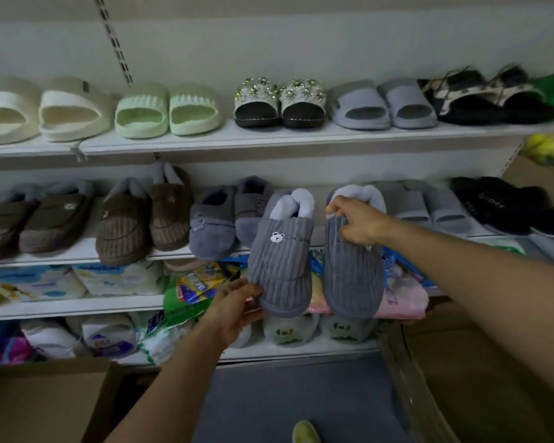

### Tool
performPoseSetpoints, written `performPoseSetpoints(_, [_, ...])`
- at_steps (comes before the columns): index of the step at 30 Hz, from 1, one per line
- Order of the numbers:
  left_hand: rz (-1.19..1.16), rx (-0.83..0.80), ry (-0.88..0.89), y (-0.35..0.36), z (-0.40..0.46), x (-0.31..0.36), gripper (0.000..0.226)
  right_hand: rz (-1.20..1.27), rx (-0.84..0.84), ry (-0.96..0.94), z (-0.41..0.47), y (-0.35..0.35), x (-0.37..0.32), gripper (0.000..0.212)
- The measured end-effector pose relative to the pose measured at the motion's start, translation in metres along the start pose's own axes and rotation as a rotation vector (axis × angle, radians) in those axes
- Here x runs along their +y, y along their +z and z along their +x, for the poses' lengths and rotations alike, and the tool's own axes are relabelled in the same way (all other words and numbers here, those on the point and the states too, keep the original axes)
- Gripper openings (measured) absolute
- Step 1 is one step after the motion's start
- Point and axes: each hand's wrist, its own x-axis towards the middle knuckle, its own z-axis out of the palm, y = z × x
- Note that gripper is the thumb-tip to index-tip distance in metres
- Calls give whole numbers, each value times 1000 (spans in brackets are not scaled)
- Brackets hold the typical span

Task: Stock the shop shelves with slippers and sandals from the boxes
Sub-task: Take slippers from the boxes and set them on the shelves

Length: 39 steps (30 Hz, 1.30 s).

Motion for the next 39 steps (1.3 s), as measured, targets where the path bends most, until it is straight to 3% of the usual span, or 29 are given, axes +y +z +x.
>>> performPoseSetpoints(7, [-30,43,-7,59,79,7,26,-30,-29,17,69,-31,55,47])
performPoseSetpoints(10, [-66,62,-57,78,111,6,32,-117,-80,8,107,-35,68,40])
performPoseSetpoints(14, [-91,78,-95,92,143,7,29,-210,-125,-18,158,-34,83,47])
performPoseSetpoints(17, [-90,92,-101,97,160,9,24,-252,-143,-53,186,-35,86,32])
performPoseSetpoints(22, [-98,119,-128,101,175,10,36,-262,-127,-83,217,-29,99,42])
performPoseSetpoints(26, [-32,167,-83,102,181,16,39,-227,-90,-98,232,-19,109,32])
performPoseSetpoints(30, [115,210,-9,109,179,25,39,-252,-93,-147,237,-15,110,24])
performPoseSetpoints(34, [628,284,115,113,175,32,33,-291,-104,-162,223,-17,105,24])
performPoseSetpoints(39, [857,386,318,133,148,50,22,-274,17,-152,174,-33,106,32])
